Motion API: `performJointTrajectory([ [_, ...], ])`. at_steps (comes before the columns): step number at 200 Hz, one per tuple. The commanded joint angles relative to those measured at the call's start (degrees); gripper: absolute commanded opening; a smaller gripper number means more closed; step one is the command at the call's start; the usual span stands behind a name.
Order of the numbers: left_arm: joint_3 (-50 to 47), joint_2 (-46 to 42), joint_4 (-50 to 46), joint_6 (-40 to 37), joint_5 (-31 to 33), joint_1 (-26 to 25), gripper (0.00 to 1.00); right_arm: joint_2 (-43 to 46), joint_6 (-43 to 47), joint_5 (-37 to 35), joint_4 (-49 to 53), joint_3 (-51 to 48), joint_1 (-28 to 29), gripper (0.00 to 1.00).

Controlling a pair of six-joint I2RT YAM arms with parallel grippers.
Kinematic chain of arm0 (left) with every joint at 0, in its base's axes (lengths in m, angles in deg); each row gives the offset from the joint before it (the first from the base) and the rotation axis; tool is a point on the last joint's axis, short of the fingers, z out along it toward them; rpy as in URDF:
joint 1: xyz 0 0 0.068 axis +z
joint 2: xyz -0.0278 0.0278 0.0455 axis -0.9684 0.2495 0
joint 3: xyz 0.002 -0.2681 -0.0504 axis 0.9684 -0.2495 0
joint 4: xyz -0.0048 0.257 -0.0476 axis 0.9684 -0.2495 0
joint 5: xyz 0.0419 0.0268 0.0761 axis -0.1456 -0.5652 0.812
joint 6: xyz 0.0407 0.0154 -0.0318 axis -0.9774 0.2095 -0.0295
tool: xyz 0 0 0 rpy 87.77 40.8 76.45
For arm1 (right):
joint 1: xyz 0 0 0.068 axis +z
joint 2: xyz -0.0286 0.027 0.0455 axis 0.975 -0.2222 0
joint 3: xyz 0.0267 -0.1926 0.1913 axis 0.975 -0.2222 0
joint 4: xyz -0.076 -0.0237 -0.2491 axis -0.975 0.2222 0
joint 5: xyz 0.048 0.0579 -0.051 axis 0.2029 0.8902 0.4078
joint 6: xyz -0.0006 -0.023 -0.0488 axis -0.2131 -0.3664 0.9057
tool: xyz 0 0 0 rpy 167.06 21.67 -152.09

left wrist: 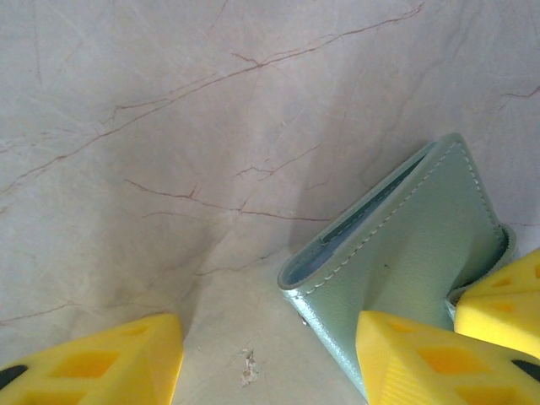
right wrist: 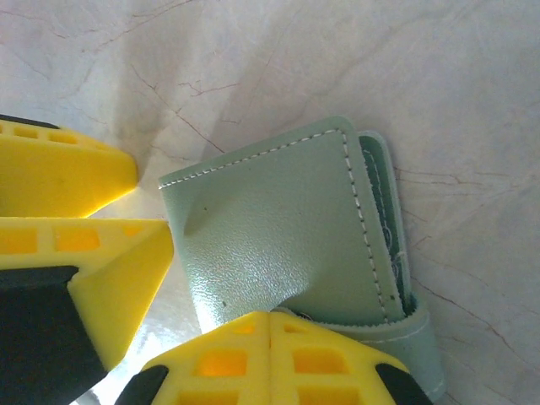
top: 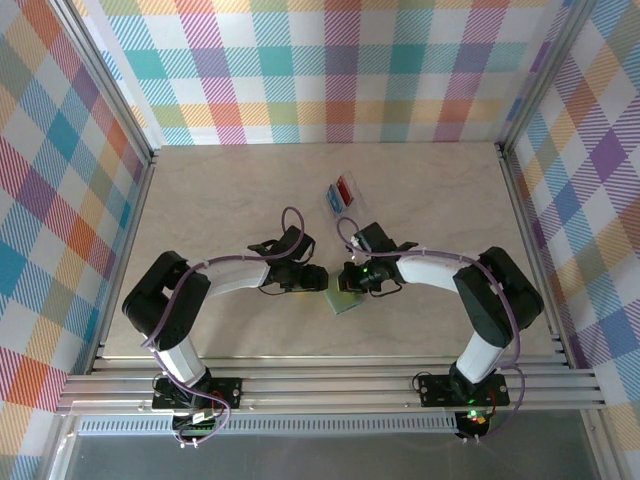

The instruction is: Put the credit cards into the card holder

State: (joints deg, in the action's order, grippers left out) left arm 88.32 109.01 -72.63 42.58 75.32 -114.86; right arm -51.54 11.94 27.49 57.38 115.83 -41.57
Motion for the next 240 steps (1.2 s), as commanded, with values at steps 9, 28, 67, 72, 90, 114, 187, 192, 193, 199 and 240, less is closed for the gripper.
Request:
performJointTrajectory([
  [9, -1.8, 0.6, 3.3, 0.3, -5.1, -1.1, 0.57, -8.5, -1.8, -7.5, 3.7, -4.5, -2.3, 0.0],
  [28, -1.9, 0.2, 3.3, 0.2, -5.2, -1.0, 0.58, -11.3, -2.1, -6.1, 2.7, -4.6, -3.6, 0.0],
  [67, -2.2, -0.8, 3.4, 0.2, -5.1, -0.9, 0.58, -12.6, -2.9, -5.9, 1.1, -6.9, -5.7, 0.0],
  [72, -2.3, -0.9, 3.4, 0.1, -5.1, -0.9, 0.57, -12.4, -3.0, -6.5, 1.4, -7.1, -5.9, 0.0],
  [90, -2.3, -1.3, 3.3, 0.1, -5.0, -0.9, 0.58, -12.1, -2.7, -6.6, 1.4, -7.3, -6.1, 0.0],
  [114, -2.6, -1.9, 2.9, 0.0, -4.2, -0.8, 0.58, -10.7, -2.9, -7.7, 1.2, -7.5, -5.8, 0.0],
  [187, -4.8, -8.3, 2.1, 0.1, -3.0, 2.3, 0.6, -1.1, -1.3, -17.2, 7.3, -3.6, 1.1, 0.28],
  [192, -5.1, -9.1, 1.8, 0.1, -2.6, 2.6, 0.61, -0.9, -1.2, -16.8, 7.0, -3.1, 1.4, 0.31],
  [193, -5.1, -9.3, 1.8, 0.1, -2.6, 2.6, 0.61, -0.8, -1.1, -16.8, 6.9, -3.0, 1.4, 0.32],
  [199, -5.4, -10.6, 1.5, 0.0, -1.9, 3.0, 0.62, -0.6, -0.9, -16.3, 6.6, -2.5, 1.7, 0.34],
  [240, -7.1, -21.5, -3.1, -0.6, 7.3, 4.2, 0.78, 3.0, 0.7, -14.0, 6.4, 1.1, 3.0, 0.47],
])
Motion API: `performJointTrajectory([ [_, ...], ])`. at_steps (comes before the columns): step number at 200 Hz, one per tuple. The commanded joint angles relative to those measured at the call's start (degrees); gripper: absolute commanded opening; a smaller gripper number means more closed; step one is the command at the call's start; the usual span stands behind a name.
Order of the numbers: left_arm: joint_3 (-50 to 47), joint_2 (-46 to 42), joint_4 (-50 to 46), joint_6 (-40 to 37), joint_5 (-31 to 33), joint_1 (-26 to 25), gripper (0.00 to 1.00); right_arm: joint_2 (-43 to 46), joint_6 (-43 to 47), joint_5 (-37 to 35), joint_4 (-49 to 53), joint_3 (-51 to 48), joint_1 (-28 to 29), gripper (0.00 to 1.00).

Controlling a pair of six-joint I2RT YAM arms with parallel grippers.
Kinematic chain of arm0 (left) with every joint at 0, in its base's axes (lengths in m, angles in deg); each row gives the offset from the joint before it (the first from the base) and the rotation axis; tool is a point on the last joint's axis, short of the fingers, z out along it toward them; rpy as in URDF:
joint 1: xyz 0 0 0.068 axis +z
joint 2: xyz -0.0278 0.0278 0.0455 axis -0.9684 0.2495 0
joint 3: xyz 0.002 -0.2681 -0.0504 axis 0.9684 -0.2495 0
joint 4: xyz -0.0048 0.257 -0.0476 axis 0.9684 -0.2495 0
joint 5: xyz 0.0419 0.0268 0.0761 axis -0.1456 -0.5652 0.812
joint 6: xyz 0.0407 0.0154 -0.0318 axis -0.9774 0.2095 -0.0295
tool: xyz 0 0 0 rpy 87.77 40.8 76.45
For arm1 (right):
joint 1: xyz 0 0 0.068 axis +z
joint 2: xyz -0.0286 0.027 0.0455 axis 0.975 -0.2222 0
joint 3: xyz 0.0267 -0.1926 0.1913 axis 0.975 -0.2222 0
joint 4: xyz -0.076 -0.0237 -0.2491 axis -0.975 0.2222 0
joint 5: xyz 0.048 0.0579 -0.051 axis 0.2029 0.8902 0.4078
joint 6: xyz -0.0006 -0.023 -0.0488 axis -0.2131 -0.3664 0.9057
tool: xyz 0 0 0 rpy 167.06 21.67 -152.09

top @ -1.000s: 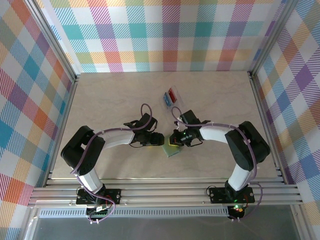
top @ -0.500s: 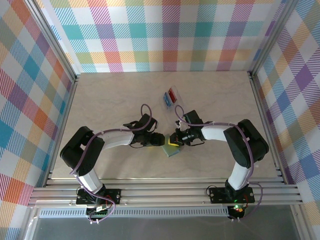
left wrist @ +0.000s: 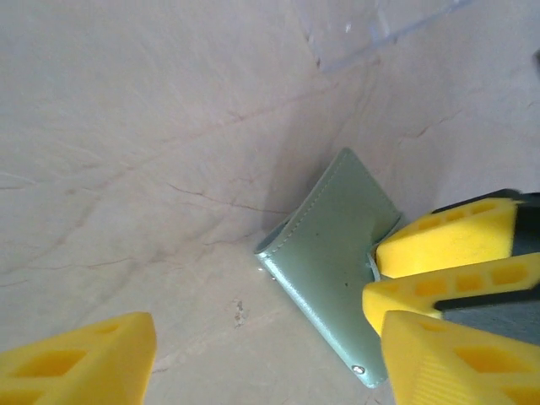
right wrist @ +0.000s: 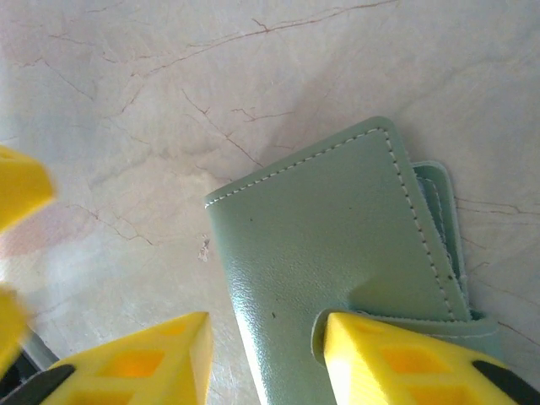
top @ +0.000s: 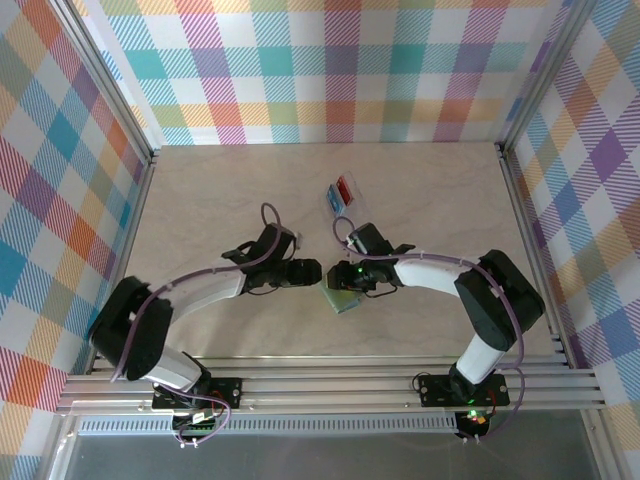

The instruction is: Put the credit cards into the card holder

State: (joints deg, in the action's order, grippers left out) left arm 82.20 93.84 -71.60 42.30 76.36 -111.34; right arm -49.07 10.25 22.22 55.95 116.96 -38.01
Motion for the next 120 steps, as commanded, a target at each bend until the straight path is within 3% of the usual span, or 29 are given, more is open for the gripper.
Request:
performJointTrajectory([
  [1, -1.1, -6.6, -4.2, -0.3, 6.4, 0.8, 0.78, 0.7, 2.5, -8.6, 7.9, 0.0, -0.5, 0.48],
  [29, 0.5, -13.5, -11.2, -0.7, 11.3, 1.4, 1.0, 5.4, 4.5, -7.0, 8.3, 0.9, -0.1, 0.58],
  [71, 4.4, -19.6, -17.8, 0.1, 18.3, 2.9, 1.0, 11.6, 6.3, -3.8, 7.0, 1.3, -0.1, 0.71],
  [97, 5.8, -23.6, -19.9, 1.4, 26.7, 3.5, 1.0, 16.8, 6.9, -7.5, 8.2, 1.1, -0.1, 1.0],
  [120, 5.3, -27.2, -21.1, 3.3, 39.7, 3.8, 1.0, 21.7, 7.2, -14.2, 9.3, 0.7, -0.1, 1.0],
])
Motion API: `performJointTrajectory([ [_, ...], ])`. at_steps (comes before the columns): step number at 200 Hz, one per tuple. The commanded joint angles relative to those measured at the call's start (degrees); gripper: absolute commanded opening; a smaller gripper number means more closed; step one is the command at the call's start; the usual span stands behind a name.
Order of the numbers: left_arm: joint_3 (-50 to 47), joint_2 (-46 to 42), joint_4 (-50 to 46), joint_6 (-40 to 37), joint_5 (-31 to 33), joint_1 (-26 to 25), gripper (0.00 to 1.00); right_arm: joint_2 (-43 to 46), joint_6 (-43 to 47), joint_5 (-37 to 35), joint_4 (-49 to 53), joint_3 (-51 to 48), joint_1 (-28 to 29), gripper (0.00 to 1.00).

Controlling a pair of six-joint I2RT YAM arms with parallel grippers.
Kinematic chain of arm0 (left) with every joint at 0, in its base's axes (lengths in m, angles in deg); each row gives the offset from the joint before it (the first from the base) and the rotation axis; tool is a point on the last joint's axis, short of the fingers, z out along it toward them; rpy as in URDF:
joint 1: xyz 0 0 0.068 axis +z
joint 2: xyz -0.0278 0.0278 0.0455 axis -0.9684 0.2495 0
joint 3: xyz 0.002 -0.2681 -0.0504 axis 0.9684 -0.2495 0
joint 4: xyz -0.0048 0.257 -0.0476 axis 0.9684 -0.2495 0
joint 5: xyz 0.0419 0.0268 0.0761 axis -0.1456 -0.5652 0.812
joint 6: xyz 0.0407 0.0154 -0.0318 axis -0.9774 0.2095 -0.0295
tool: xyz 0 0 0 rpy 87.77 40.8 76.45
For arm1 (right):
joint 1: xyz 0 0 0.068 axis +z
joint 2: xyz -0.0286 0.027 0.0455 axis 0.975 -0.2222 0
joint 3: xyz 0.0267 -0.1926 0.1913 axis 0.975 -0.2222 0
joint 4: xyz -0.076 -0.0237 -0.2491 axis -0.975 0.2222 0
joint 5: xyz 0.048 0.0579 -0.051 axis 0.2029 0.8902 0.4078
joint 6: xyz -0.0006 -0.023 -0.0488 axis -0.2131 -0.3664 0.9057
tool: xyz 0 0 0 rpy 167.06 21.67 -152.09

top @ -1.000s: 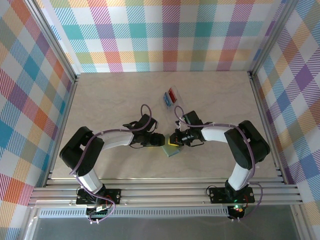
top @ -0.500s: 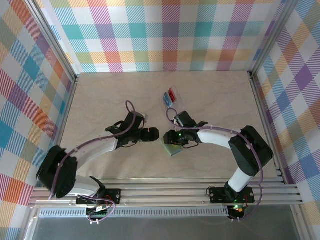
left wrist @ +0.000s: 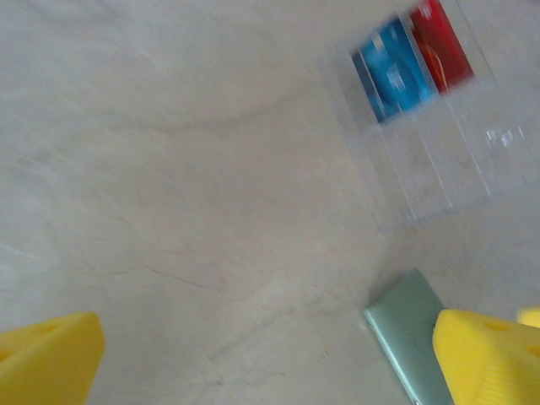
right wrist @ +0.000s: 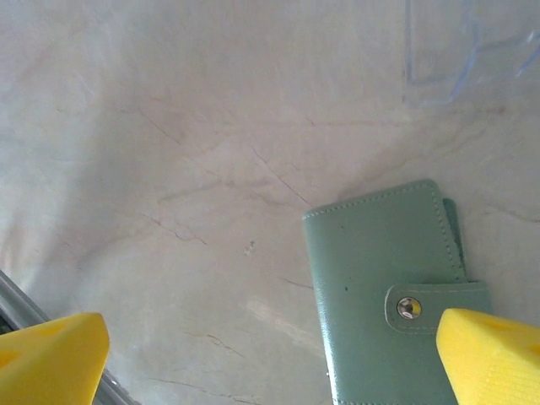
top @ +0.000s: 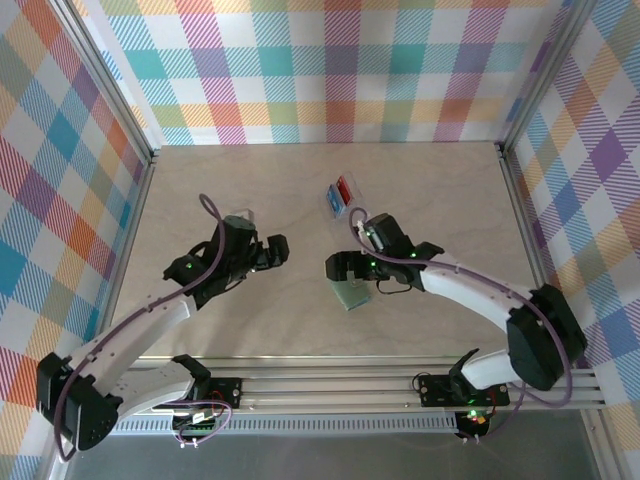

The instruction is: Put the credit cards into the card holder

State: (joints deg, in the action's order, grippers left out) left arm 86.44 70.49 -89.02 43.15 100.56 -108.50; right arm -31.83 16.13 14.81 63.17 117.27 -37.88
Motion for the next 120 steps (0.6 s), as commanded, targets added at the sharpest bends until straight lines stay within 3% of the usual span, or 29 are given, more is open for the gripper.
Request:
performJointTrajectory([
  [1, 1.0, -4.0, -3.8, 2.6, 16.3, 1.0, 1.0, 4.6, 1.3, -7.2, 2.2, 0.4, -0.3, 1.0],
  [21, -0.1, -4.7, -5.6, 1.4, 29.5, 1.5, 1.0, 8.0, 1.3, -16.3, 4.1, 0.6, -0.3, 1.0],
  [33, -2.7, -4.5, 1.0, -8.4, 30.7, 2.3, 1.0, 9.5, 1.3, -22.8, 5.7, 1.0, -0.6, 1.0],
  [45, -6.7, -4.5, 9.4, -16.5, 30.2, 3.2, 1.0, 11.5, -1.0, -34.2, 8.3, 1.1, -0.7, 1.0],
  [61, -11.7, -4.5, 18.8, -17.5, 32.0, 6.6, 1.0, 14.9, 1.1, -46.0, 3.7, -2.5, -2.2, 1.0],
  [81, -19.1, -3.1, 32.6, -19.6, 24.1, 15.1, 1.0, 18.1, 10.8, -46.8, -9.5, -9.5, -7.5, 1.0],
  [95, -21.8, 0.8, 38.5, -20.2, 20.9, 19.6, 1.0, 18.7, 20.2, -41.9, -24.6, -17.0, -12.0, 1.0],
  [120, -25.9, 9.4, 52.7, -24.3, 19.5, 21.9, 1.0, 17.1, 21.1, -34.1, -32.9, -21.5, -21.2, 1.0],
])
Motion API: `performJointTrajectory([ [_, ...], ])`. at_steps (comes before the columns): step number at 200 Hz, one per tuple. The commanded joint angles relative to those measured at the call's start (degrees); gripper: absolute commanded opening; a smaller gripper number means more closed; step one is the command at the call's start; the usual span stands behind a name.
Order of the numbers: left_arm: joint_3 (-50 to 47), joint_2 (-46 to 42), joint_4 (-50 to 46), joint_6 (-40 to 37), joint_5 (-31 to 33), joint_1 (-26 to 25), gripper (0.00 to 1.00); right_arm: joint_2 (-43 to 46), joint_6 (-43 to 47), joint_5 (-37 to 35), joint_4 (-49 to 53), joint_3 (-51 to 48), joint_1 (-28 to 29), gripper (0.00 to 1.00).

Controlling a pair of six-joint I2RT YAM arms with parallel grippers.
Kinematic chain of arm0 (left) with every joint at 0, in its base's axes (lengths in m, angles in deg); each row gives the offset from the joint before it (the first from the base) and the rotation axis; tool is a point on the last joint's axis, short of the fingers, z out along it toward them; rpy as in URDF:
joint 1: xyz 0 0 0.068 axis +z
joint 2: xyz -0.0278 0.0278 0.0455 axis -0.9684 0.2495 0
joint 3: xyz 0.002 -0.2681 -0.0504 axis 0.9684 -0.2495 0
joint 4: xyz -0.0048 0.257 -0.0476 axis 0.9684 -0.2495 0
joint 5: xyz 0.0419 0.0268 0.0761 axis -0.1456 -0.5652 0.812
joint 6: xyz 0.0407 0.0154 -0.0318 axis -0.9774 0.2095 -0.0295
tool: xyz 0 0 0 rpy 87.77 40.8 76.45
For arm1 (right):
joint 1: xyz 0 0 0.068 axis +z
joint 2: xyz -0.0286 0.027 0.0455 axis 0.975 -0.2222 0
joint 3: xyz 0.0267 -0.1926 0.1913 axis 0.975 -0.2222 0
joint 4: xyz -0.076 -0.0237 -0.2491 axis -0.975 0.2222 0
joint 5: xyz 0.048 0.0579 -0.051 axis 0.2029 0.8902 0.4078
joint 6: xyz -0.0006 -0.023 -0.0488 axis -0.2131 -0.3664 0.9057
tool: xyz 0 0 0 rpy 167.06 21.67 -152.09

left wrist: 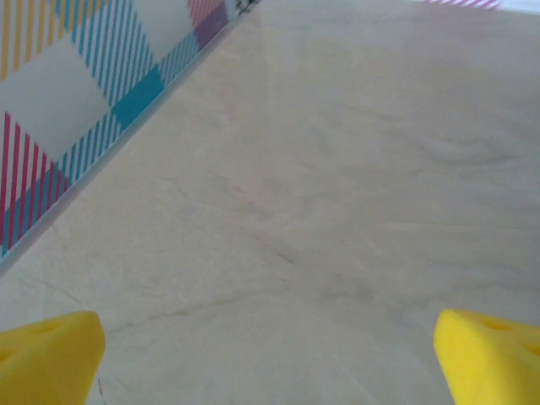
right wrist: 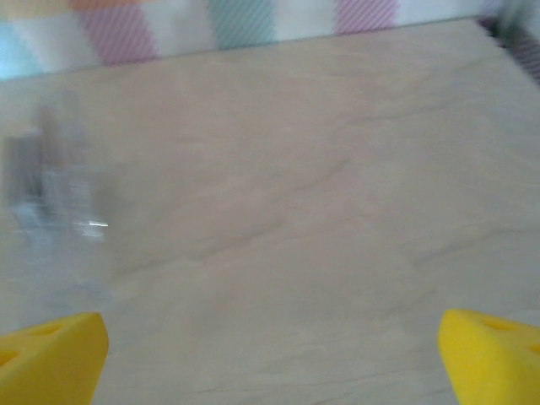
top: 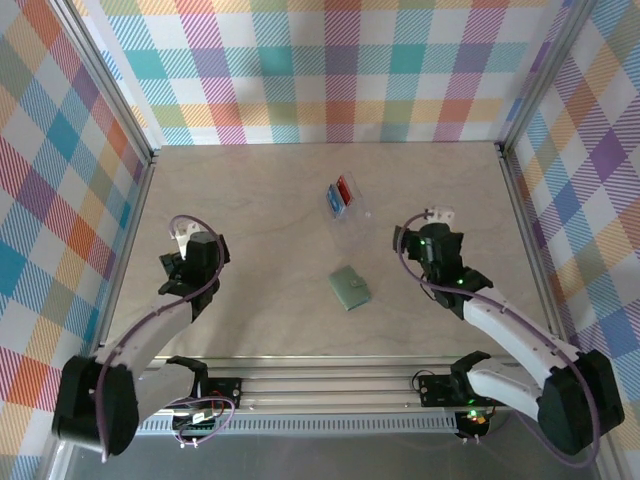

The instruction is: Put the credit cards into the card holder

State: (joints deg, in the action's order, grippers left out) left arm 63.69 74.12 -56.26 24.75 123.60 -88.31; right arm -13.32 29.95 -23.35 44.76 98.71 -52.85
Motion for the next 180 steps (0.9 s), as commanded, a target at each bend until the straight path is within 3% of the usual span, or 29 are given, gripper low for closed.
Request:
performJointTrajectory([
  [1, -3.2, 6.1, 20.5, -6.1, -3.6, 1.8, 1.0, -1.6, 7.3, 4.4, -14.6, -3.0, -6.5, 1.0],
  [18, -3.1, 13.1, 26.4, -6.9, -7.3, 3.6, 1.0, -5.5, 8.8, 6.3, -17.7, -3.2, -10.9, 1.0],
  [28, -2.7, 17.4, 30.7, -7.0, -10.9, 5.3, 1.0, -8.1, 10.6, 7.0, -24.2, -5.1, -12.1, 1.0],
  [36, -0.6, 18.4, 27.7, -8.0, -14.3, 6.0, 1.0, -10.5, 11.3, 8.3, -30.0, -6.8, -13.2, 1.0],
  [44, -2.1, 20.5, 33.4, -10.0, -17.0, 6.2, 1.0, -13.2, 12.1, 10.1, -36.9, -8.1, -14.3, 1.0],
  [55, -4.6, 23.9, 42.2, -8.6, -19.2, 8.6, 1.0, -13.1, 12.9, 14.2, -31.9, -6.1, -15.2, 1.0],
  [65, -5.0, 21.8, 38.7, -8.0, -20.3, 8.7, 1.0, -14.1, 14.0, 15.9, -35.2, -6.3, -15.5, 1.0],
  [76, -6.6, 23.0, 43.5, -8.5, -22.4, 9.1, 1.0, -15.3, 15.2, 16.4, -34.7, -5.0, -16.0, 1.0],
  [102, -5.4, 25.5, 43.7, -9.0, -22.0, 8.7, 1.0, -14.0, 17.0, 17.8, -30.7, -5.5, -16.3, 1.0],
  [123, -5.6, 26.0, 44.6, -9.5, -20.2, 7.8, 1.0, -18.6, 15.3, 11.9, -45.2, -12.6, -16.9, 1.0],
  [135, -5.6, 26.1, 44.6, -9.6, -20.0, 7.7, 1.0, -17.5, 16.7, 18.9, -42.7, -12.1, -17.9, 1.0],
  [158, -5.9, 26.1, 45.1, -9.5, -19.8, 7.7, 1.0, -26.6, 16.3, 17.3, -52.9, -12.4, -18.5, 1.0],
  [170, -6.1, 26.0, 45.3, -9.5, -19.9, 7.7, 1.0, -26.2, 14.1, 20.2, -47.8, -11.0, -20.6, 1.0],
  [180, -6.2, 26.1, 45.6, -9.4, -20.3, 7.9, 1.0, -29.0, 13.9, 19.5, -51.4, -10.9, -20.8, 1.0],
])
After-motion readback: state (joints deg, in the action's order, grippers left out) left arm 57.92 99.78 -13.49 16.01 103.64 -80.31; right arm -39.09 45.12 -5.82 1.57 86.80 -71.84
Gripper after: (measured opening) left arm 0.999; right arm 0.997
